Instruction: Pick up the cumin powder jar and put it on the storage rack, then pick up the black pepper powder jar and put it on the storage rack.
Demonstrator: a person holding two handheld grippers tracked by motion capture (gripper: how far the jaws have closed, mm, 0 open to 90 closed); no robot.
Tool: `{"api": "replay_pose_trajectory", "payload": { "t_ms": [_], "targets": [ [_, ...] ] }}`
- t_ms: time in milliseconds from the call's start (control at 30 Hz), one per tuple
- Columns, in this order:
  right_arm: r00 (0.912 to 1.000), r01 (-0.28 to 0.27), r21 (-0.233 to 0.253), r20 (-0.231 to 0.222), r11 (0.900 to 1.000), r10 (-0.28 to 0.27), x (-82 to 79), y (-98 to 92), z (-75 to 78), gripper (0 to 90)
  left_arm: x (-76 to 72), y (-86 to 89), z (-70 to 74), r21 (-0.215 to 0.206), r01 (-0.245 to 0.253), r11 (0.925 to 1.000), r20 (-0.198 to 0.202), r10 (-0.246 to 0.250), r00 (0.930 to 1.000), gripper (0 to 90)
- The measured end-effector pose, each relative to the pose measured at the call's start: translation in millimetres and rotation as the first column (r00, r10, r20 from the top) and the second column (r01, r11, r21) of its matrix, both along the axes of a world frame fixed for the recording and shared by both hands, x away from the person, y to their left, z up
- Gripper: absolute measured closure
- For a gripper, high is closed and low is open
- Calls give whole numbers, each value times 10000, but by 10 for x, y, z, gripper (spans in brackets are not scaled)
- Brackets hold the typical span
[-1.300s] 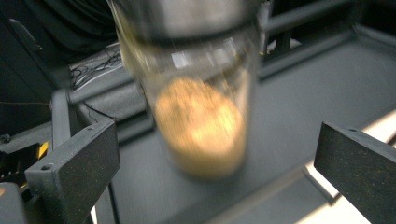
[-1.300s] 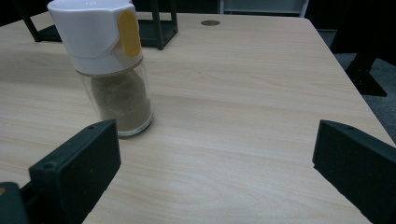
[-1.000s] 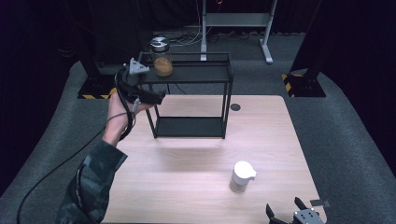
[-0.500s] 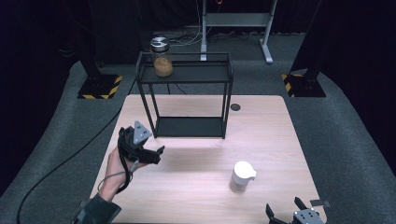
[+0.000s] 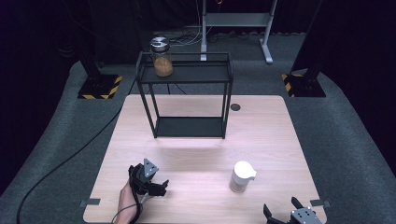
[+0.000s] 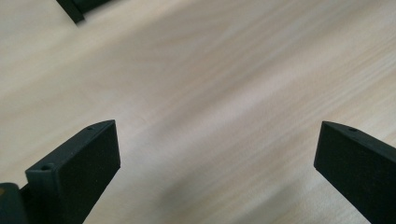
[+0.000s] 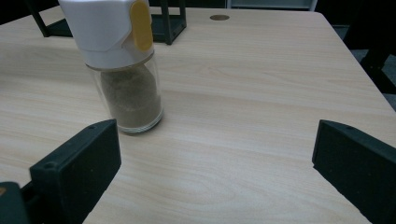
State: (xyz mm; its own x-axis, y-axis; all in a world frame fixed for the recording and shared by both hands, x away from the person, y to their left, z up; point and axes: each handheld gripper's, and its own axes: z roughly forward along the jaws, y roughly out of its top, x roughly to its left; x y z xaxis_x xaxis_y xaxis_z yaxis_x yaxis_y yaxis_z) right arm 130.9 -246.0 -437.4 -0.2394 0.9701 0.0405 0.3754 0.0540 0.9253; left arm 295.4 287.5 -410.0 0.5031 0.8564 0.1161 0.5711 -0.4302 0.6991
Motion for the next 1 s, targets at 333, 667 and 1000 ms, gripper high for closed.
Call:
{"api": "replay_pose_trajectory", "payload": {
  "t_ms": [333, 667, 1000],
  "targets": [
    [9999, -144, 284, -24, 9995, 144, 23, -14, -29, 1, 17, 156, -231, -1082, -518, 9928, -123, 508, 9986, 0],
    [9995, -281, 218, -123, 9994, 284, 71, 61, -66, 0, 85, 163, -230, -1191, -642, 9908, -234, 618, 9978, 0],
    [9988, -491, 203, -30, 9986, 492, 86, 132, -90, 0, 84, 162, -230, -1195, -663, 9906, -238, 639, 9977, 0]
  ]
}}
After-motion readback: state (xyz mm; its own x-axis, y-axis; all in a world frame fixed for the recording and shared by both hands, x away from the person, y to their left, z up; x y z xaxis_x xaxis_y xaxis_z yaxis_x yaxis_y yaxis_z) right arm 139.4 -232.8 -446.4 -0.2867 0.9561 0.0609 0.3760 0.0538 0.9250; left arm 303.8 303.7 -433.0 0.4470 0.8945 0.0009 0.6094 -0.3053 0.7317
